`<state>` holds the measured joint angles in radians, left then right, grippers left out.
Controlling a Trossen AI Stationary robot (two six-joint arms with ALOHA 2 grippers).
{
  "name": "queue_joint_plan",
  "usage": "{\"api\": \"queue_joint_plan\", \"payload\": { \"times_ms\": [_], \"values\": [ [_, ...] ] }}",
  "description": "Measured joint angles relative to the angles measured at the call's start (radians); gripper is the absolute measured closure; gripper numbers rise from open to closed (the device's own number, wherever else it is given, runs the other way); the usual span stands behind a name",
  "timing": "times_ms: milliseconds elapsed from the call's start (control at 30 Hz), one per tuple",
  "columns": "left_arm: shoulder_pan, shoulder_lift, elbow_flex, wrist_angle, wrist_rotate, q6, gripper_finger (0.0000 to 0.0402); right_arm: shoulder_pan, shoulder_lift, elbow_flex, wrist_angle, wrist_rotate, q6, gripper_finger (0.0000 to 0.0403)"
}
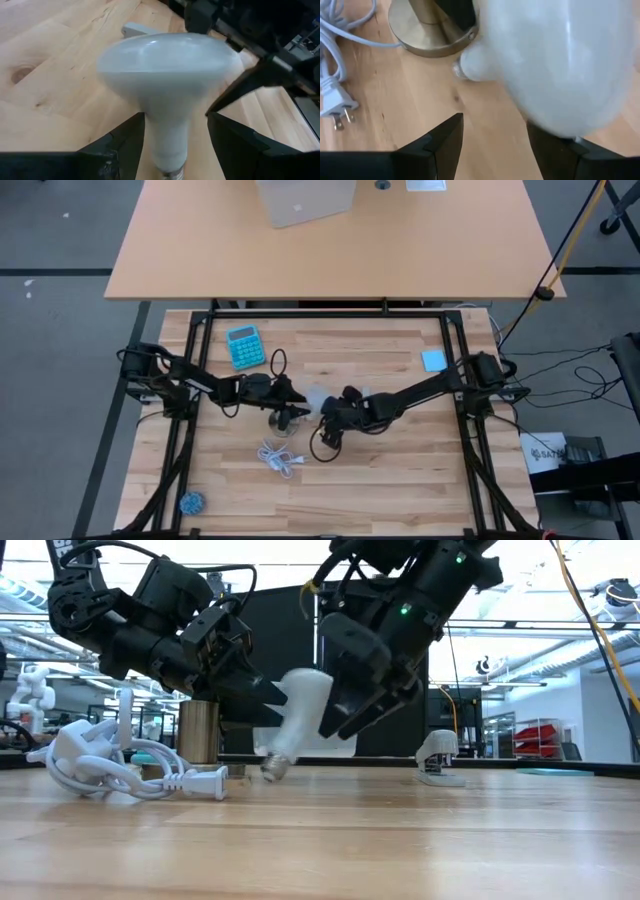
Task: Screw lightbulb
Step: Remove the light bulb from the lamp, then return to Home Position
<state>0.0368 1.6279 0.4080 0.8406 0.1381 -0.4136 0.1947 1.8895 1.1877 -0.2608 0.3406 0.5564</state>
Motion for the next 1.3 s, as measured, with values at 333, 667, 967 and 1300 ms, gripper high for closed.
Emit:
{"api": "queue_joint_plan", "payload": {
  "times_ms": [333, 667, 967, 1300],
  "values": [
    [0.000, 0.001, 0.000, 0.006, 0.001, 0.000, 0.0182, 0.009, -0.092, 0.000, -0.158, 0.004, -0.013, 0.0190],
    [0.000, -0.109, -0.003, 0.024, 0.003, 0.057, 0.0189, 0.087, -0.186, 0.000, -0.180, 0.363, -0.172, 0.0200],
    [0.000, -0.530, -0.027, -0.216, -0.034, 0.268, 0.0346, 0.212, -0.370, -0.108, -0.164, 0.753, -0.251, 0.0352],
    [0.000, -1.054, -0.129, -0.489, -0.191, 0.426, 0.0400, 0.360, -0.639, -0.490, 0.113, 0.737, -0.305, 0.0402]
  ]
}}
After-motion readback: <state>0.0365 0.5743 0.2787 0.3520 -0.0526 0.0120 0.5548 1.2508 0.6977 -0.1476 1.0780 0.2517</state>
